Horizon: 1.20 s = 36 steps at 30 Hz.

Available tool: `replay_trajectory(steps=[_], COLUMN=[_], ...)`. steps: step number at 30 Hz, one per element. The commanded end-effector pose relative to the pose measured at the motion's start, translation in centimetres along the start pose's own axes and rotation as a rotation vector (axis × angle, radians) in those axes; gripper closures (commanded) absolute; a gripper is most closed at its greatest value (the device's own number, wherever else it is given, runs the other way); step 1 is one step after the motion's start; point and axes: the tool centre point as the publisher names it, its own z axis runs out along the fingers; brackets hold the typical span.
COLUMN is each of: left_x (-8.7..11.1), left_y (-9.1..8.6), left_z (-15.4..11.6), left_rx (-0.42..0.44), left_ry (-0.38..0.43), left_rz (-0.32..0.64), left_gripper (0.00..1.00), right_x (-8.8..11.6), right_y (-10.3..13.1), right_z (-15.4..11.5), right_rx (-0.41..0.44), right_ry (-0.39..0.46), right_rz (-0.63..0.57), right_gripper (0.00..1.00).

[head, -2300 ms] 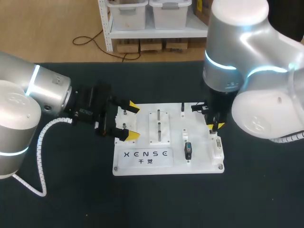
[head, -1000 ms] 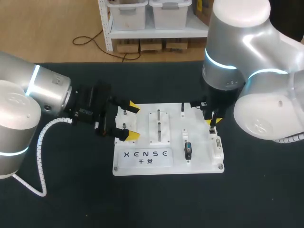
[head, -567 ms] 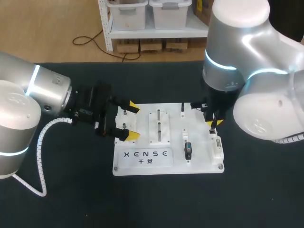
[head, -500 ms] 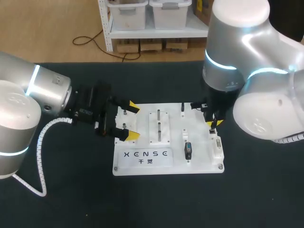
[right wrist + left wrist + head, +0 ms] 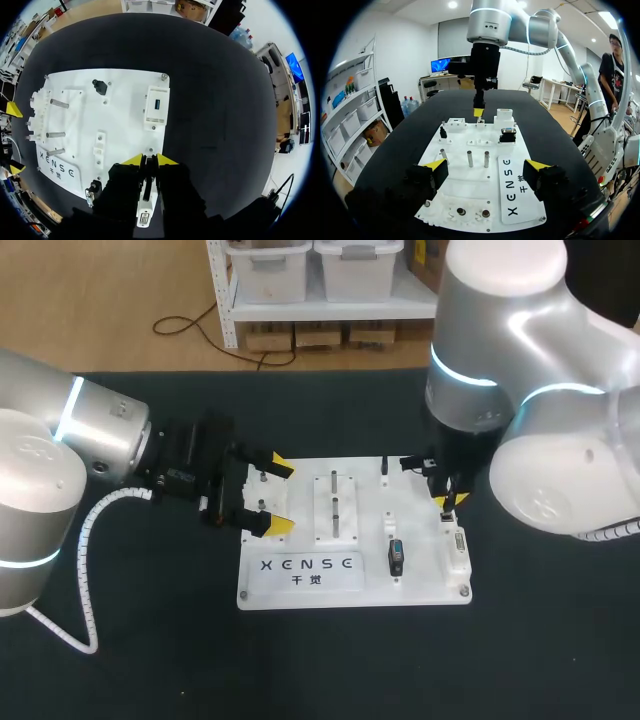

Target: Insert the Ethernet cable into its matching sockets.

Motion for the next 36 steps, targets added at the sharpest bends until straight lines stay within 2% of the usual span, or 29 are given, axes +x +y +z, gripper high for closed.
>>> replay_trajectory(steps=[1, 21, 36], left_x=[0.16, 0.16, 0.16], left_y=[0.03, 0.03, 0.03], left_z=[0.03, 0.03, 0.03], left_rx=[-0.001, -0.001, -0.001], left_ry=[-0.005, -0.005, -0.005], left_rz=[0.002, 0.002, 0.002], left_gripper=[0.0, 0.0, 0.0], right_x=[0.29, 0.29, 0.11], right_y=[0.2, -0.36, -0.28], right_z=[0.07, -0.07, 0.79], right_rx=[0.0, 0.013, 0.007], right_ry=[-0.006, -0.012, -0.002], right_rz=[0.002, 0.014, 0.018], right_gripper=[1.0, 1.0, 1.0])
